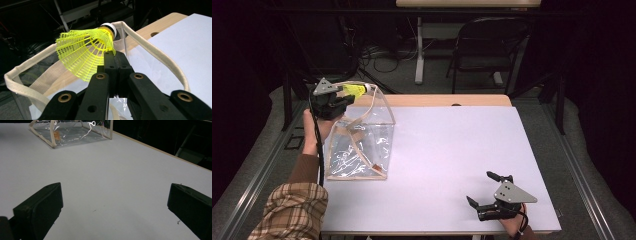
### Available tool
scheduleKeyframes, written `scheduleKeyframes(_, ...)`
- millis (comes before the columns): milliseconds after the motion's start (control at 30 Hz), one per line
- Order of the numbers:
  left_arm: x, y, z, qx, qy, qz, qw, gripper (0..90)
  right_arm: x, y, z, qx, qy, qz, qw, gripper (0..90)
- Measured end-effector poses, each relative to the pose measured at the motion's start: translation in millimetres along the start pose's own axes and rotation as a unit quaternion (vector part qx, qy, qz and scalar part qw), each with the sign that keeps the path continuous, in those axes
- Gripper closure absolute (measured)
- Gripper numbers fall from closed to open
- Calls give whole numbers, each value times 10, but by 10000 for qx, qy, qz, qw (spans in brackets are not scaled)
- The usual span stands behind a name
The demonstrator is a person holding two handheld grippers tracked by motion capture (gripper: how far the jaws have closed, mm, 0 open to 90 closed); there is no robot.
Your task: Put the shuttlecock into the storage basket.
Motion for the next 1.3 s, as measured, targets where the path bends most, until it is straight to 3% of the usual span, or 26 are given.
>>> scheduleKeyframes(1300, 144, -165, -24, 241, 1, 404, 9989, 896, 1, 1, 0, -3, -1, 10, 10000, 0)
Point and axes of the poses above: each handheld gripper's, and its own axes: y roughly backward along the jaws, x roughly out of its underside, z roughly to its left, the point moved 5 cm from there along -y, roughly forward along the jaws, and after that the axes turned 2 degrees about -z, right-handed, at the moved point
